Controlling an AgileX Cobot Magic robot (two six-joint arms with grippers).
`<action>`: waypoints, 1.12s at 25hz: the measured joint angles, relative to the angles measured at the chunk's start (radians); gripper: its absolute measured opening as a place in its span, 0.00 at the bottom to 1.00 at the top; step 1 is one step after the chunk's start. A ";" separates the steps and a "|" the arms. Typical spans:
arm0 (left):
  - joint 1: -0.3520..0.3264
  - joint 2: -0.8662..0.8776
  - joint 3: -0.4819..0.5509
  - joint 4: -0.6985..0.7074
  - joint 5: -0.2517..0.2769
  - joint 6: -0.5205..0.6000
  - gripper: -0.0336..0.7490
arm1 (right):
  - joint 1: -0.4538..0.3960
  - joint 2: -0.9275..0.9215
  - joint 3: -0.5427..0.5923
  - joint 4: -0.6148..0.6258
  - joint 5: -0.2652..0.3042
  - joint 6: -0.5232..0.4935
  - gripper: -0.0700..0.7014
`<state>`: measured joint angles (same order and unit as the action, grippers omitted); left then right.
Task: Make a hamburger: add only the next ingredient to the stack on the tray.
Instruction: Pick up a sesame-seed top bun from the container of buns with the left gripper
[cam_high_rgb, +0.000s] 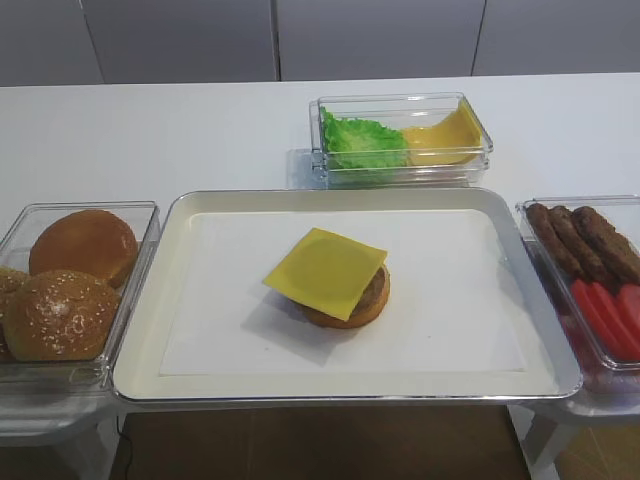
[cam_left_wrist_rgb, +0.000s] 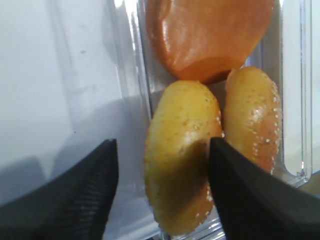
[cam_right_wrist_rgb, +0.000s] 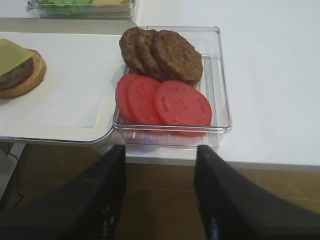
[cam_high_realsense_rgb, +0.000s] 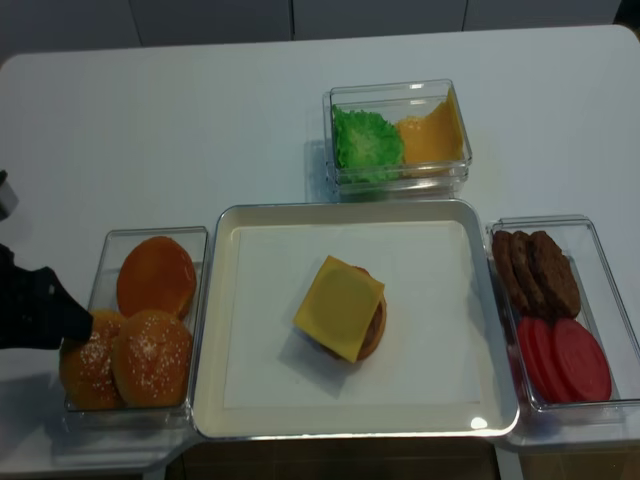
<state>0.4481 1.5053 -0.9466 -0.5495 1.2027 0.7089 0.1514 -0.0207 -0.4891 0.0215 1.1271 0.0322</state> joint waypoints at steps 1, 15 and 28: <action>0.000 0.000 0.000 0.000 0.002 0.000 0.58 | 0.000 0.000 0.000 0.000 0.000 0.000 0.55; 0.000 0.002 -0.002 0.014 0.006 -0.018 0.56 | 0.000 0.000 0.000 0.000 0.000 -0.002 0.55; 0.000 0.002 -0.002 -0.006 0.011 -0.018 0.39 | 0.000 0.000 0.000 0.000 0.000 -0.002 0.55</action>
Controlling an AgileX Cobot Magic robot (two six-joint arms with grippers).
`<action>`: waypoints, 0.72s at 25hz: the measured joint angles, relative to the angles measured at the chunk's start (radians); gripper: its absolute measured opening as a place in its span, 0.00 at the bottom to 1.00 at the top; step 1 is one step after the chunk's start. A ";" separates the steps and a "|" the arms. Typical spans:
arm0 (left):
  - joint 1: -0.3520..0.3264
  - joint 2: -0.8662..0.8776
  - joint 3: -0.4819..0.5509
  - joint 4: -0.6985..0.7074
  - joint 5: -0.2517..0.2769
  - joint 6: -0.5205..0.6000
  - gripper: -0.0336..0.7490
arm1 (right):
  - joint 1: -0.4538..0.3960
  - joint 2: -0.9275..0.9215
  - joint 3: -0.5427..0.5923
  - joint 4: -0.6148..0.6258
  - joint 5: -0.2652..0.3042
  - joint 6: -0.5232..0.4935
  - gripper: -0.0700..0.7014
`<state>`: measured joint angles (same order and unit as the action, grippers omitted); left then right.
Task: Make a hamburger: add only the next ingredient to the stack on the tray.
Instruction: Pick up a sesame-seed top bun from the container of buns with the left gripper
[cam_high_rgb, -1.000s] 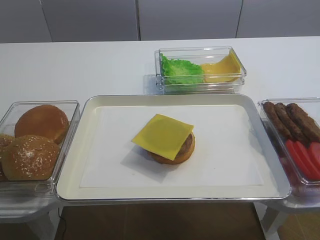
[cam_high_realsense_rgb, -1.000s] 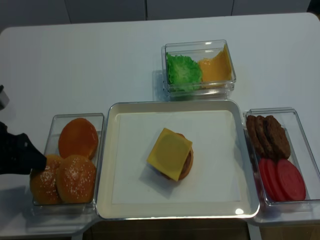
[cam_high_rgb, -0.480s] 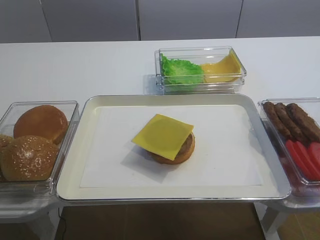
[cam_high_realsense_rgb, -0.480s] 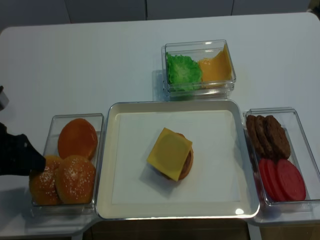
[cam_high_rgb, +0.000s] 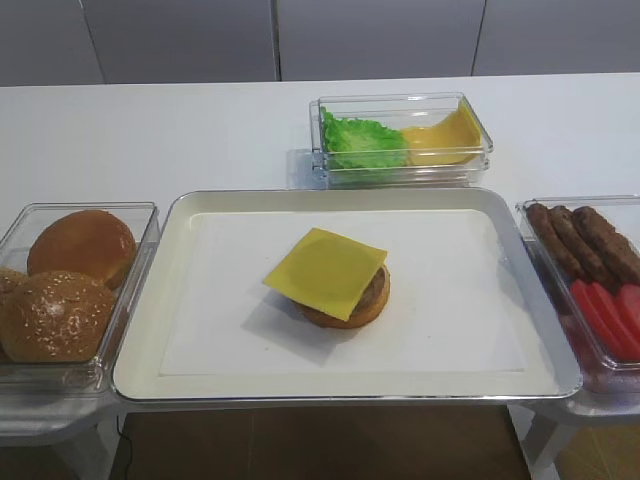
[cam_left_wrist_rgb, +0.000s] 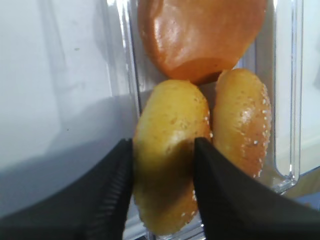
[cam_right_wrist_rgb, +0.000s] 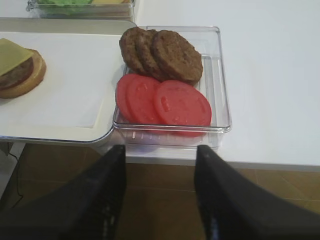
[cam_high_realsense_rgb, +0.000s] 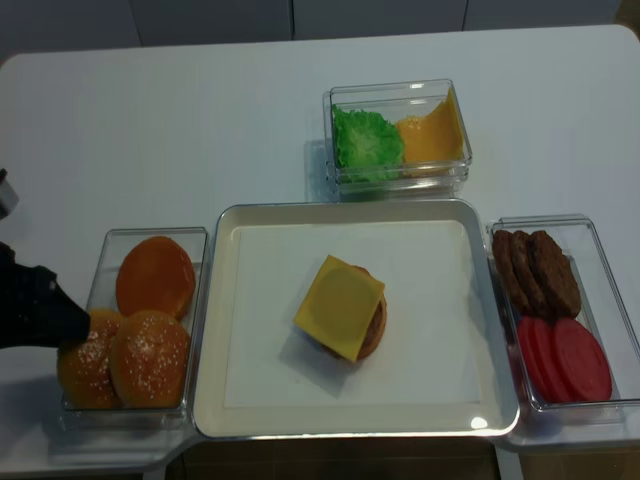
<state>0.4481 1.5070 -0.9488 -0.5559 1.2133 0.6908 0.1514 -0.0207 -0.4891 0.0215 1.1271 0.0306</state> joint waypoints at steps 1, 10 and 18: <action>0.000 0.000 0.000 -0.002 0.000 -0.003 0.36 | 0.000 0.000 0.000 0.000 0.000 0.000 0.55; 0.002 0.000 0.000 -0.011 0.004 -0.030 0.27 | 0.000 0.000 0.000 0.000 0.000 0.000 0.55; 0.002 -0.018 0.000 -0.012 0.004 -0.039 0.23 | 0.000 0.000 0.000 0.000 0.000 0.000 0.55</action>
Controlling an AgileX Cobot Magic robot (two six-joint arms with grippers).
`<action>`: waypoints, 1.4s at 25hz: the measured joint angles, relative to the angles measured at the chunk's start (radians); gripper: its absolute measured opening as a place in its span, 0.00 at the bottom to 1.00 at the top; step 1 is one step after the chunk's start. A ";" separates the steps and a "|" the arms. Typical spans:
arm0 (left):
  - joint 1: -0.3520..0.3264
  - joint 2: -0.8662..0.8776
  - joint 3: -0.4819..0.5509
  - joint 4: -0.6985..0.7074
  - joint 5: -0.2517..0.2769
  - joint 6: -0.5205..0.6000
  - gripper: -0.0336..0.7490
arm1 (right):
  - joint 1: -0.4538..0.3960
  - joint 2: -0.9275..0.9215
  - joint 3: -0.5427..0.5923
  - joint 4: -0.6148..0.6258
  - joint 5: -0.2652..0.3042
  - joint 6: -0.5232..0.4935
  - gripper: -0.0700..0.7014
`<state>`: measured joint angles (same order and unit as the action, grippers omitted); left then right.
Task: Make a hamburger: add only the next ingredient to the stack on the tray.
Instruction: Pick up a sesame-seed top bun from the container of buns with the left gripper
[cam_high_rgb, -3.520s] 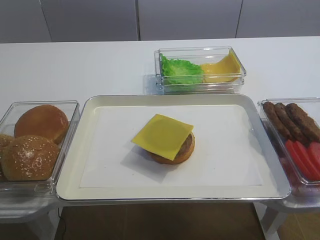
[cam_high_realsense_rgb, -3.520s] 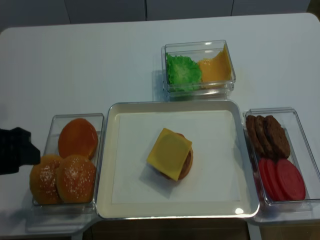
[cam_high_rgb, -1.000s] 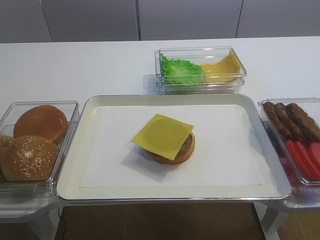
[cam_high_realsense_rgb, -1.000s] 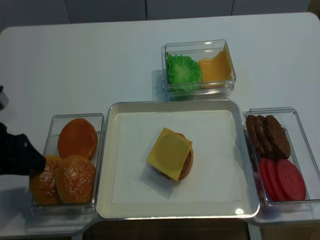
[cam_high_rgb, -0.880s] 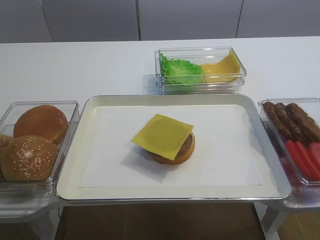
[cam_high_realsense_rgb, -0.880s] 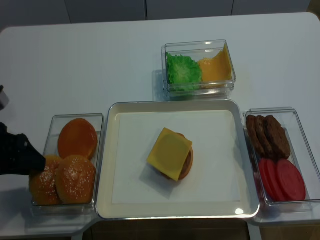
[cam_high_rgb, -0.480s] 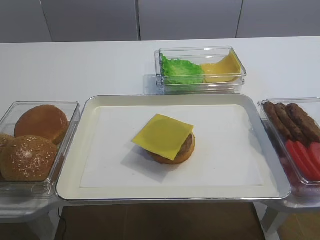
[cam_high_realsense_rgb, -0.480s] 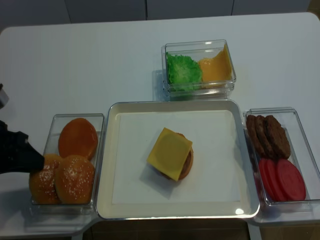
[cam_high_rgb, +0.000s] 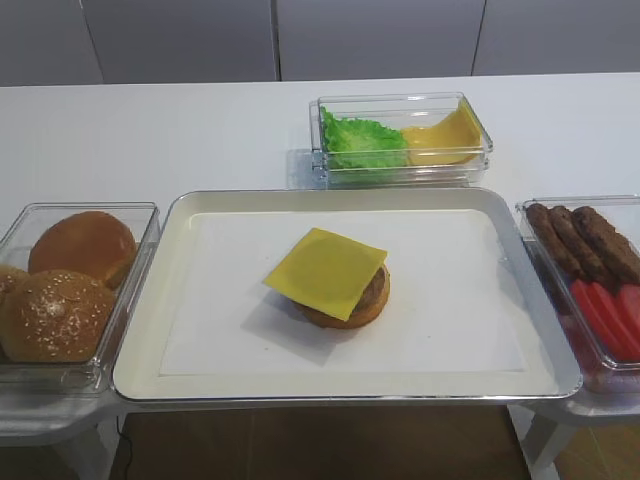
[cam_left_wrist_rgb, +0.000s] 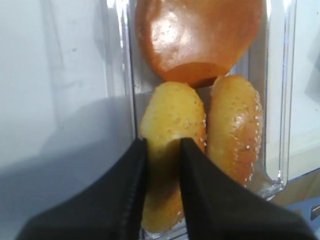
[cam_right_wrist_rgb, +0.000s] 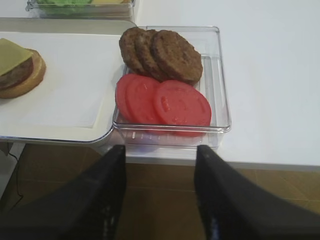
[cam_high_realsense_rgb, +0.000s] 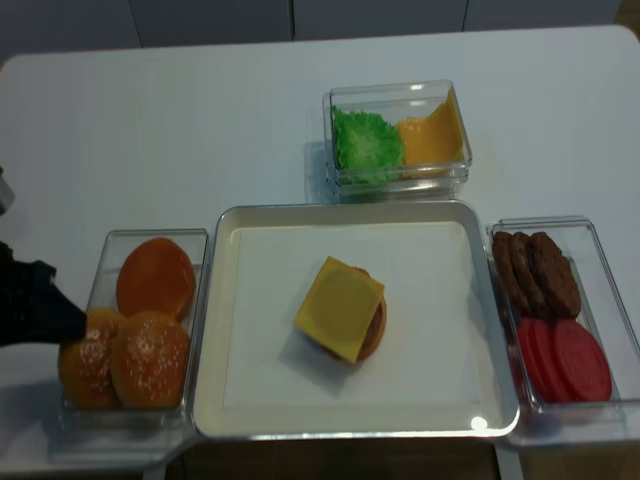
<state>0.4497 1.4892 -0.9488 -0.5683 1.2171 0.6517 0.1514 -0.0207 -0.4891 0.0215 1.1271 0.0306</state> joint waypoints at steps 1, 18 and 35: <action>0.000 -0.007 0.000 0.000 0.000 0.000 0.23 | 0.000 0.000 0.000 0.000 0.000 0.000 0.55; -0.006 -0.102 0.000 -0.015 -0.008 -0.002 0.12 | 0.000 0.000 0.000 0.000 0.000 0.000 0.55; -0.081 -0.108 0.000 0.087 -0.010 -0.028 0.21 | 0.000 0.000 0.000 0.000 0.000 0.000 0.55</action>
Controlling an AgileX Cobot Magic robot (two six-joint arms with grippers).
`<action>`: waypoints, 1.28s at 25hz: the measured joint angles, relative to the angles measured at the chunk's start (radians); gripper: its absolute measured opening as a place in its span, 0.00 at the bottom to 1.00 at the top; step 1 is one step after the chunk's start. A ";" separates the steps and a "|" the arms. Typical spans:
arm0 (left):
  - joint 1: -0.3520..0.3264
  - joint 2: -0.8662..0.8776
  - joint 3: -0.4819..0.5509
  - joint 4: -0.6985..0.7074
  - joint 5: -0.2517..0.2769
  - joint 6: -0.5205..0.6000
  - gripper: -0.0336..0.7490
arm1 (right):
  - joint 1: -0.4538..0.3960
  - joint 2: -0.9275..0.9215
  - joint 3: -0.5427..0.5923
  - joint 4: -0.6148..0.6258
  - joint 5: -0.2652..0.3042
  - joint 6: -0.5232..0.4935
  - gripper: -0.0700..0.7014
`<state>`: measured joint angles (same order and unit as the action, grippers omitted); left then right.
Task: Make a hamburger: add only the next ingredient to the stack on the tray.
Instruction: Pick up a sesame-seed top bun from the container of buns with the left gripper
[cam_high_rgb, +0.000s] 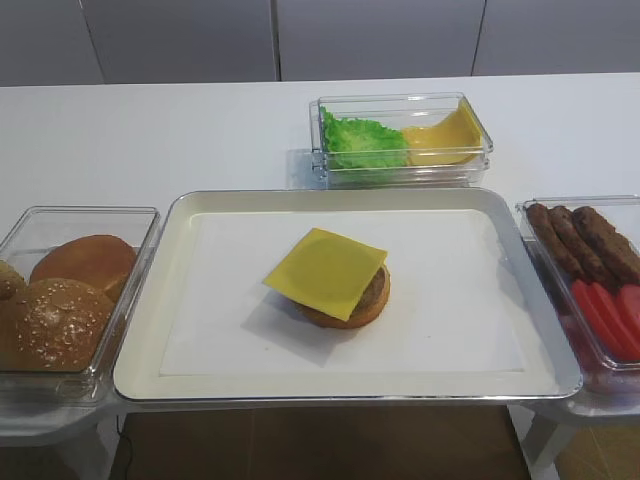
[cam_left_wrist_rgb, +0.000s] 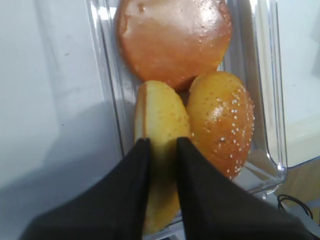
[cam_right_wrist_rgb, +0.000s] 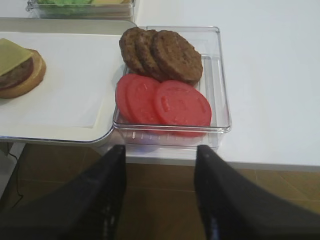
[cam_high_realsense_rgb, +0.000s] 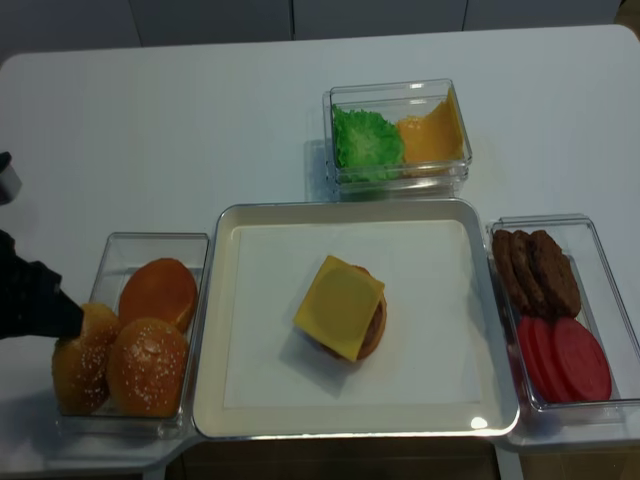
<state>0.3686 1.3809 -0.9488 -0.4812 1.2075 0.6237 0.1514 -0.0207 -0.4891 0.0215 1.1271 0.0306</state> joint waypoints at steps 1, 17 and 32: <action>0.000 -0.001 0.000 0.002 0.000 -0.004 0.23 | 0.000 0.000 0.000 0.000 0.000 0.000 0.55; -0.004 -0.001 0.000 0.006 0.002 -0.019 0.50 | 0.000 0.000 0.000 0.000 0.000 0.000 0.55; -0.004 -0.001 0.000 0.004 0.002 -0.011 0.55 | 0.000 0.000 0.000 0.000 0.000 0.000 0.55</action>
<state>0.3648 1.3795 -0.9488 -0.4772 1.2096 0.6128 0.1514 -0.0207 -0.4891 0.0215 1.1271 0.0306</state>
